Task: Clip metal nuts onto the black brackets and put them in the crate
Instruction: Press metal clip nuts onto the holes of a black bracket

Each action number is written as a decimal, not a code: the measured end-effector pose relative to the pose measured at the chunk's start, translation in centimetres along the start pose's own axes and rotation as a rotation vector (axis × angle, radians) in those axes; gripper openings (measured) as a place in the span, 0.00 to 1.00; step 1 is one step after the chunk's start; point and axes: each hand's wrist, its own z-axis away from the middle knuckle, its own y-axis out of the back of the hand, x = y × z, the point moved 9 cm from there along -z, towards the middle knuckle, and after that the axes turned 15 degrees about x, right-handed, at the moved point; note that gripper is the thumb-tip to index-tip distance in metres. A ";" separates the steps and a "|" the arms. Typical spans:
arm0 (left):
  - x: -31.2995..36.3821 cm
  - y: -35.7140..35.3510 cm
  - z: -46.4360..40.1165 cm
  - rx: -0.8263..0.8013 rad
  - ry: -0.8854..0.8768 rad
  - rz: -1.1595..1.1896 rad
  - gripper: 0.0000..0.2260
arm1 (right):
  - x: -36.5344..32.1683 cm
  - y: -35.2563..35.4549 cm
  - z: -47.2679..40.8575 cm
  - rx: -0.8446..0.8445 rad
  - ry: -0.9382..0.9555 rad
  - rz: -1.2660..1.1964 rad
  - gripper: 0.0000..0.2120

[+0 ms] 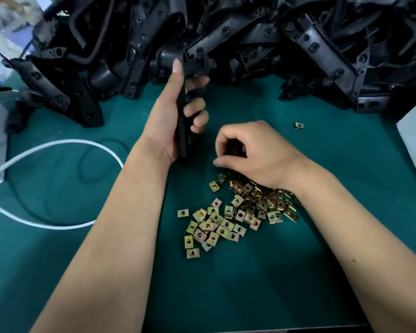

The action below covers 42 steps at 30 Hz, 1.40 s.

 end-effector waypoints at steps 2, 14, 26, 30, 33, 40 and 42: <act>-0.1 -0.2 0.1 -0.032 0.019 0.009 0.23 | 0.7 1.1 -0.3 0.136 -0.043 -0.081 0.02; 0.2 -1.0 0.9 -0.195 0.138 0.262 0.10 | 5.1 4.6 -0.3 0.529 -0.336 -0.617 0.01; -1.2 -1.4 0.7 -0.185 0.118 0.095 0.17 | 6.2 4.4 -0.2 0.529 -0.484 -0.952 0.04; -2.4 -2.0 1.8 -0.337 0.149 -0.143 0.25 | 6.7 4.8 -0.2 0.571 -0.481 -0.928 0.07; -2.3 -2.0 2.2 -0.411 0.085 -0.303 0.25 | 7.0 5.4 -0.2 0.605 -0.464 -0.901 0.05; -2.6 -2.9 3.4 -0.552 0.055 -0.445 0.23 | 7.1 5.5 -0.5 0.488 -0.440 -0.772 0.12; -2.8 -3.1 3.6 -0.583 0.051 -0.493 0.22 | 6.8 5.4 -0.5 0.460 -0.430 -0.780 0.10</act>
